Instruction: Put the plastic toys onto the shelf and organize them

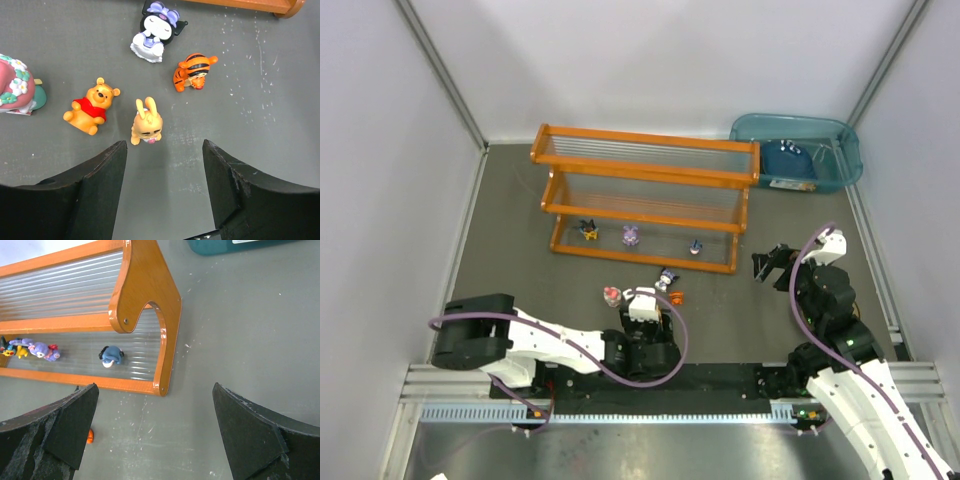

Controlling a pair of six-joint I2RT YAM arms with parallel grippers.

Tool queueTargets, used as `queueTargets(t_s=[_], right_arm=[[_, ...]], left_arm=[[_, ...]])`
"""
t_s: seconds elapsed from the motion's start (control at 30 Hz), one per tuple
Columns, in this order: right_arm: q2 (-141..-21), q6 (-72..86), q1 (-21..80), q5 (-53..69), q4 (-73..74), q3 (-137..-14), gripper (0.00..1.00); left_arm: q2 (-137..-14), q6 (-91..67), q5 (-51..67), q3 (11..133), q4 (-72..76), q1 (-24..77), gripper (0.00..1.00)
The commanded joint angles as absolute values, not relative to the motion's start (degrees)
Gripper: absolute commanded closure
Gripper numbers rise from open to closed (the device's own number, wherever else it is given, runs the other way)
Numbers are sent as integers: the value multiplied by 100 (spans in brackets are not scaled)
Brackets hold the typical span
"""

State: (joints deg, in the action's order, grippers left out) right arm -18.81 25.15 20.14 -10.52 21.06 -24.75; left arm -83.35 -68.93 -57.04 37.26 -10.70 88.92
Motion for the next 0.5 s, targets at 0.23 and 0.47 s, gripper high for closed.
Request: queueTargets(t_s=[0.23,0.47], right_arm=[[-1828,2514,2065,-1116,2039,-2479,1],[-1846,2514,2065,-1107,2039,-2479,1]], left_arm=[[-8473,-6873,-5836,3577,-861,8807,34],[-8490,-6417,-5836,3498,-554,8631,34]])
